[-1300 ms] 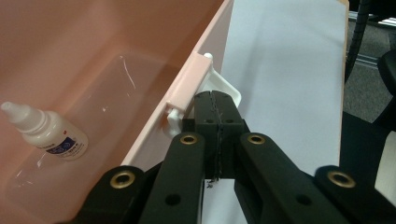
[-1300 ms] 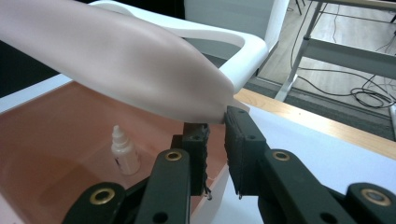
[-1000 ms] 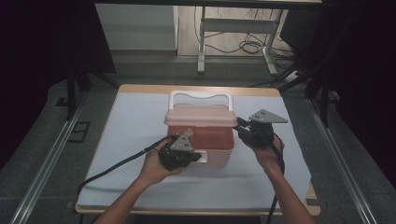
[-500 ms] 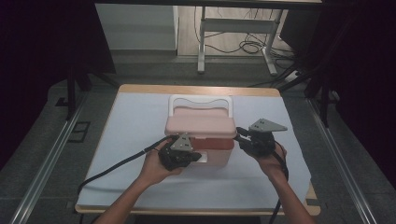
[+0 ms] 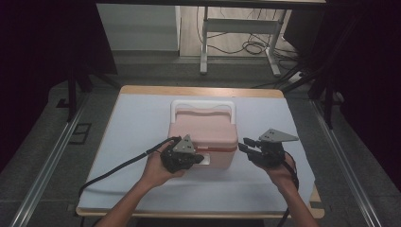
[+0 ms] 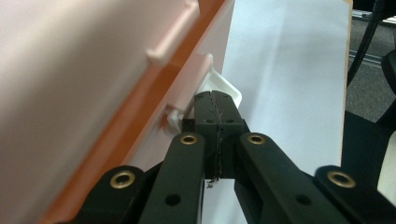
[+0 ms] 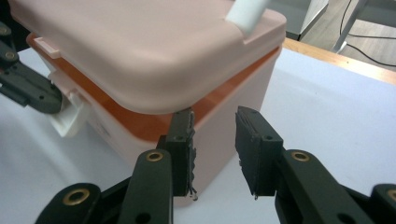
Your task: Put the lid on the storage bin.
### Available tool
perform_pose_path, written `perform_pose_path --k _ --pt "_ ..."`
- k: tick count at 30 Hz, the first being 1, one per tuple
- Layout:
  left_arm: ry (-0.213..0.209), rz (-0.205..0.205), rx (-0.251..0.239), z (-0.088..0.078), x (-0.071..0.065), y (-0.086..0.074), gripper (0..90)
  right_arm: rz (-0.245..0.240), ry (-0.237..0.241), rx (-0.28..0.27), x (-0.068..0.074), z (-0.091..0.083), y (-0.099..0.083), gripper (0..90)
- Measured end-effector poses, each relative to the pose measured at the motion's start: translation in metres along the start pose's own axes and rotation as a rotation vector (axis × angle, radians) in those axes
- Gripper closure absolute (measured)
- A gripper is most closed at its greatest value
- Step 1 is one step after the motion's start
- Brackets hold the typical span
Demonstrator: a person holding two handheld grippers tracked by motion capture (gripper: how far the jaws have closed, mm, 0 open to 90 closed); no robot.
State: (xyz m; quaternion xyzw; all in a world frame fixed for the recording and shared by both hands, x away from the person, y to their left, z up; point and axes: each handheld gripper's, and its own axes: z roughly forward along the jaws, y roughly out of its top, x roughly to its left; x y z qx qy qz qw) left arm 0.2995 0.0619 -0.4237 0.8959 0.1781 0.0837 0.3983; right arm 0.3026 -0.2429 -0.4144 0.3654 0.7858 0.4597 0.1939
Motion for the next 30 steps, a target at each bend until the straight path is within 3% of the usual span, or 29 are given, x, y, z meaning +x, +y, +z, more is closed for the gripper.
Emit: perform_pose_path --k 6,30 --pt "0.002 0.001 0.003 0.000 0.000 0.000 90.0 0.036 0.006 -0.022 -0.004 -0.006 -0.007 67.1" --pt "-0.029 -0.035 0.004 -0.001 0.005 0.003 90.0 0.068 -0.015 -0.003 -0.015 0.005 -0.029 64.0"
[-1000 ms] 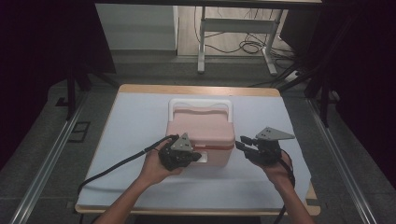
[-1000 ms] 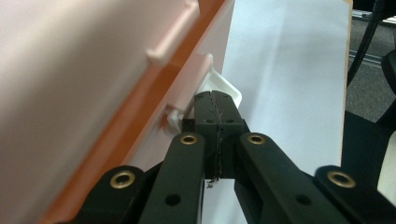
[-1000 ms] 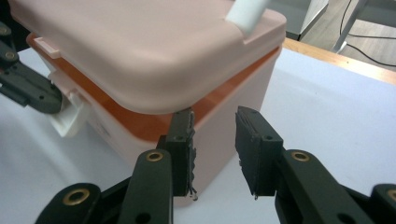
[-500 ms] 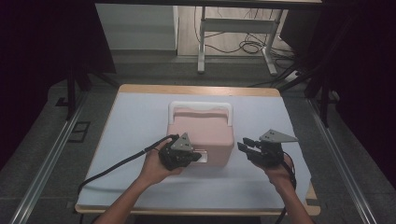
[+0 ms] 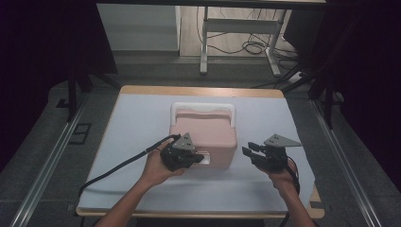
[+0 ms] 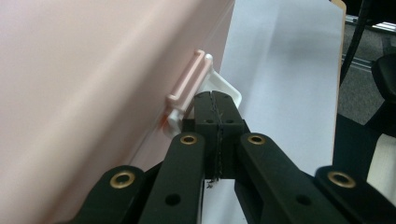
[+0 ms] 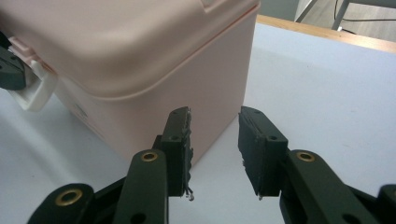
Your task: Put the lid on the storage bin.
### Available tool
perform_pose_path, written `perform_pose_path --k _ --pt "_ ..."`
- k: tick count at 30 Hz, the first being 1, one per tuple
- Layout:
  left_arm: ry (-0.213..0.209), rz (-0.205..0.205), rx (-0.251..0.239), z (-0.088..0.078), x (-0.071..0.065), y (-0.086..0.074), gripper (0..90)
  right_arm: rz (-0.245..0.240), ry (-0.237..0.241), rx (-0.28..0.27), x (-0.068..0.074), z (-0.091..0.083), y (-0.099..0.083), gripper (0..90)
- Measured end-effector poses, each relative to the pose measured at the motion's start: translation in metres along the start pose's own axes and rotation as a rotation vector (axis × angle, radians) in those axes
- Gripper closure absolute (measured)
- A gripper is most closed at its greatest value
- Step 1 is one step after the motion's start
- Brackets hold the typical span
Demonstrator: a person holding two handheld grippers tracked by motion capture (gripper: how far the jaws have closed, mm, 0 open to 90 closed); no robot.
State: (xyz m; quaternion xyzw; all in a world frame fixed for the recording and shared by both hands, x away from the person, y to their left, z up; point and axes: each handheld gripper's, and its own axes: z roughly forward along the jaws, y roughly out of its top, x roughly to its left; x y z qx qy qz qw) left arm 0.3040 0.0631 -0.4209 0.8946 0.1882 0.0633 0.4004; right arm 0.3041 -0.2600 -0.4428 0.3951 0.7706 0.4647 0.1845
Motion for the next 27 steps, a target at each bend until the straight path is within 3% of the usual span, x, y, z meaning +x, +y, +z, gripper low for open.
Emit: perform_pose_path --k 15,27 --pt "0.036 -0.003 -0.075 -0.029 0.001 -0.005 84.0 0.022 0.008 -0.004 -0.006 0.002 -0.014 63.8" --pt "0.112 -0.042 -0.099 -0.056 0.002 -0.040 73.8 0.037 0.015 -0.015 -0.010 0.002 -0.020 63.0"
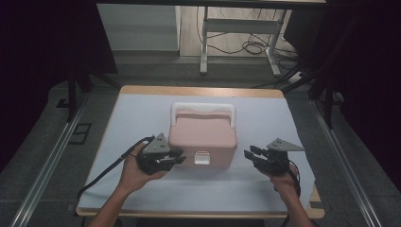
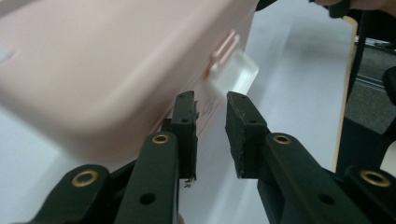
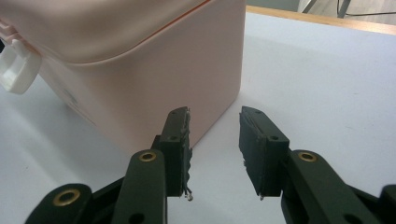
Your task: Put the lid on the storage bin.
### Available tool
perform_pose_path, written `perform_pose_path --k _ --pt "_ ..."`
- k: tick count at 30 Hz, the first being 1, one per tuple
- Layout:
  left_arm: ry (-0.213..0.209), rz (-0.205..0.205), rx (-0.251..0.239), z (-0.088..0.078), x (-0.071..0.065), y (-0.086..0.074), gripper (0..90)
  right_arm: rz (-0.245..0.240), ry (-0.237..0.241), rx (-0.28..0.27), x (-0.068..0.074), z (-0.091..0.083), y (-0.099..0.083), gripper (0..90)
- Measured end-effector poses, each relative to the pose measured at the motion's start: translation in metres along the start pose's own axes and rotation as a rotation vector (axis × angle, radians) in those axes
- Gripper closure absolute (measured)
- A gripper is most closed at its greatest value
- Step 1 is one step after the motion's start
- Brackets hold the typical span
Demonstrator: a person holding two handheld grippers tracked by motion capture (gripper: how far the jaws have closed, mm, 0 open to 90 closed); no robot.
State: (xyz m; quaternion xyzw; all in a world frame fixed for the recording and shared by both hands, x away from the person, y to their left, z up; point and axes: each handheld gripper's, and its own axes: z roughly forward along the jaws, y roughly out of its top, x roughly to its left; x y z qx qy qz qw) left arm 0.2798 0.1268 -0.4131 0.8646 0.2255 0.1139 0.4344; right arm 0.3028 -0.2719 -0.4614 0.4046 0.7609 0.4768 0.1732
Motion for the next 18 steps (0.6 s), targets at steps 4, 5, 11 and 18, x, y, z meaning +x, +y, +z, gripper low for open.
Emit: perform_pose_path --k 4,5,11,18 --pt "0.027 -0.027 -0.005 -0.007 0.003 -0.015 72.6 -0.002 0.002 0.000 -0.001 0.001 -0.002 62.2" --pt "0.035 -0.035 -0.006 -0.009 0.004 -0.018 72.1 -0.002 0.002 -0.001 -0.001 0.002 -0.002 61.9" --pt "0.069 -0.091 0.001 -0.013 0.012 -0.042 69.4 0.000 -0.013 0.007 -0.005 0.002 -0.007 60.5" --pt "0.099 -0.150 -0.002 -0.015 0.023 -0.058 68.6 0.002 -0.025 0.023 -0.011 0.005 -0.013 59.3"
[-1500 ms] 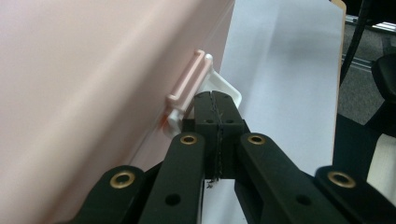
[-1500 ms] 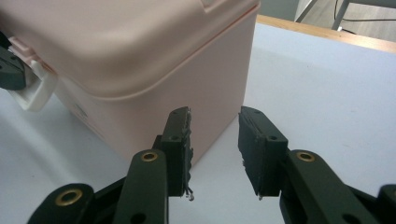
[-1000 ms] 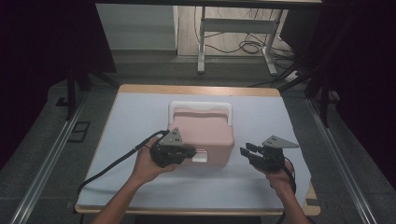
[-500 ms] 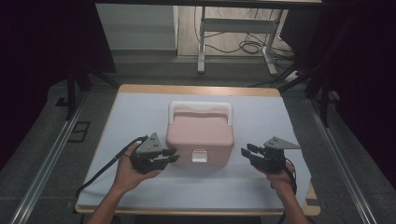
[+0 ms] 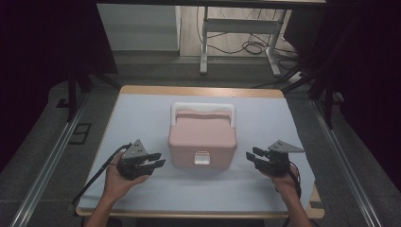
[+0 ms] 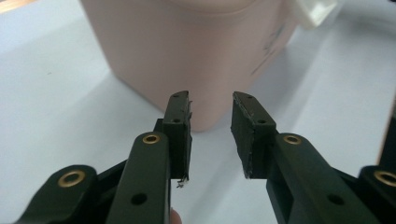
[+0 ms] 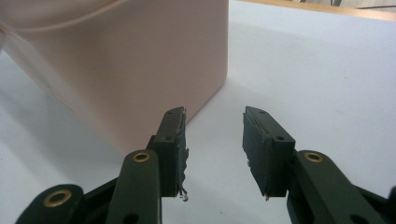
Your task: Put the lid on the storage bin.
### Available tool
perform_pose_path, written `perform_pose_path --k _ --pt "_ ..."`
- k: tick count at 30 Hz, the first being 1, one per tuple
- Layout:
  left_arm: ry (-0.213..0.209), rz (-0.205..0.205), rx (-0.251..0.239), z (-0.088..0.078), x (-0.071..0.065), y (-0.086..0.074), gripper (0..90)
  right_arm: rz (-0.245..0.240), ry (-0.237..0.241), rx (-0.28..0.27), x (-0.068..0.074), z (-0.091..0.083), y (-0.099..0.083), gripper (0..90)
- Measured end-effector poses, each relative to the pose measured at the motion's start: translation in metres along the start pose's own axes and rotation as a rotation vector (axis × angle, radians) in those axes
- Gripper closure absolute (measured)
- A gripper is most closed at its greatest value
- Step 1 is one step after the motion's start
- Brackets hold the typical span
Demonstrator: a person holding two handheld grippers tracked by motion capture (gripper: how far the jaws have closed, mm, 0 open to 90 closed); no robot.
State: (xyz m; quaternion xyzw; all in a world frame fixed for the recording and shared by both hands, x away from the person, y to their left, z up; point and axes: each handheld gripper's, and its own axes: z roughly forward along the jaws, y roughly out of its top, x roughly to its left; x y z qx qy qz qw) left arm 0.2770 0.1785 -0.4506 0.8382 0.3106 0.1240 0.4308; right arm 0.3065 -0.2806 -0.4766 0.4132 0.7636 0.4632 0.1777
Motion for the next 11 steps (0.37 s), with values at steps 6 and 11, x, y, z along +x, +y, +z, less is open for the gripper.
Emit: perform_pose_path --k 6,11 --pt "0.011 -0.009 -0.002 -0.0006 0.0033 0.0003 68.5 -0.006 0.002 -0.004 0.0005 0.0007 0.0010 58.2" --pt "0.020 -0.022 0.013 0.0037 0.0066 -0.0031 65.1 -0.008 0.000 -0.007 -0.0001 0.0009 0.0009 53.9"
